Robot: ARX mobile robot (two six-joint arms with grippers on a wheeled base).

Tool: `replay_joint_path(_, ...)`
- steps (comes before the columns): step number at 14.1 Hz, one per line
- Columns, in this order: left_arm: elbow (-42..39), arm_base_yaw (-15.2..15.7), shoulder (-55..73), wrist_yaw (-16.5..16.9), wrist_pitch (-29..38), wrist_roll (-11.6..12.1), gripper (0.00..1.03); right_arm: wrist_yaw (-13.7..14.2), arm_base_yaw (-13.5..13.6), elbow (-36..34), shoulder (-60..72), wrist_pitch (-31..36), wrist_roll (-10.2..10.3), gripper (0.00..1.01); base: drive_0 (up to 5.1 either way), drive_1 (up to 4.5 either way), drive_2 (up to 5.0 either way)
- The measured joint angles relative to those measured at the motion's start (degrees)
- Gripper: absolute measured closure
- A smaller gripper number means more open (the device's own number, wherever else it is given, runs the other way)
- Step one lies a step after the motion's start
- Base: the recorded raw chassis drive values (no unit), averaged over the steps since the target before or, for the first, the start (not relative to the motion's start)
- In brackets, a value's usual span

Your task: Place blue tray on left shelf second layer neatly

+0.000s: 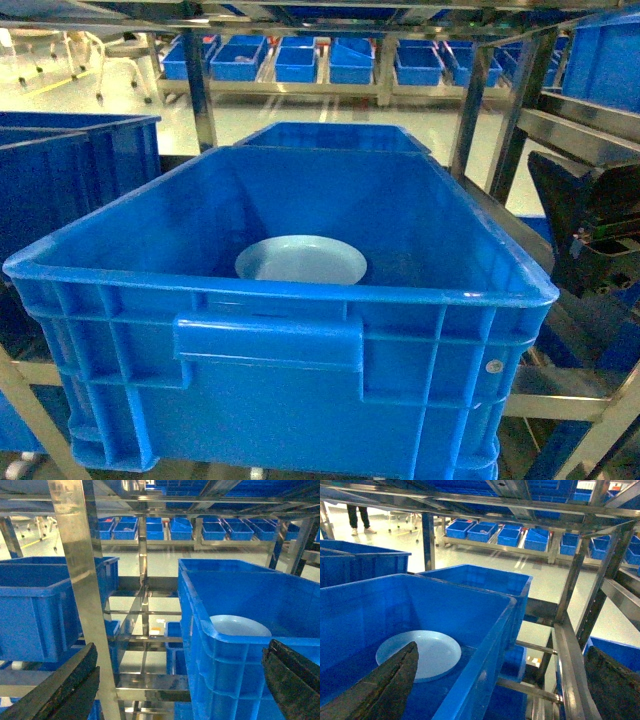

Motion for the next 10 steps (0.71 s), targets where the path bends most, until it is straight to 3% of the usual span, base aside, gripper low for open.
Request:
replay_joint_path(4,0.0,0.0,0.0,0.0,0.0,0.0,0.05,-0.83,-3.78,-6.86,-7.28,0.07,0.0,0.03,0.0,0.0,0.0)
replay_joint_path(5,0.0,0.0,0.0,0.0,0.0,-0.02,0.05,-1.05,-5.16,-12.11,-11.67,0.07,0.0,0.03,0.0,0.0,0.0)
replay_joint_path(7,0.0,0.0,0.0,0.0,0.0,-0.02,0.05,-0.81,-5.05,-17.18,-18.14,-1.29,-0.02,0.03,0.0,0.0,0.0)
replay_joint_path(10,0.0,0.0,0.0,0.04,0.02,-0.02,0.05,2.16,-2.56,-21.64,-33.51,-11.41,-0.04,0.03,0.0,0.0,0.0)
